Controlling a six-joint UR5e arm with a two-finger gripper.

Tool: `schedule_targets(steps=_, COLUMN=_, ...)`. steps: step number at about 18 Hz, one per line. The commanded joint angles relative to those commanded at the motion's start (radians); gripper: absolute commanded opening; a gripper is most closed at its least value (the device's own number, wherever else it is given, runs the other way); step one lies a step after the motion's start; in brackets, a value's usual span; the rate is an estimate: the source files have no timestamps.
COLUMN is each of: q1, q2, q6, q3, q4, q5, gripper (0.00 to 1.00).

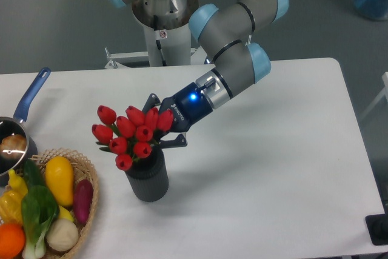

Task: Pick up the flowers from the vase
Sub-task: 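Lift the gripped tulips up out of the black vase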

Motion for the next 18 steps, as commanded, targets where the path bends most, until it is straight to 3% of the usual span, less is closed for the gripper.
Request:
schedule_targets(steps=12, q1=0.075, q2=0.176, q6=-0.319, q3=0.09, q4=0.002, q5=-0.057, gripper=0.0)
schedule_targets(steps=15, q1=0.087, q2=0.209, q6=-0.351, q3=0.094, q4=0.002, q5=-0.057, gripper=0.0)
schedule_targets(steps=17, q1=0.1, q2=0.219, q6=-0.353, q3=0.097, q4=0.005, q5=-0.058, gripper=0.07)
schedule_targets(steps=18, q1=0.103, q2=0.227, q6=-0.358, q3=0.1, q4=0.005, q5=-0.058, gripper=0.04)
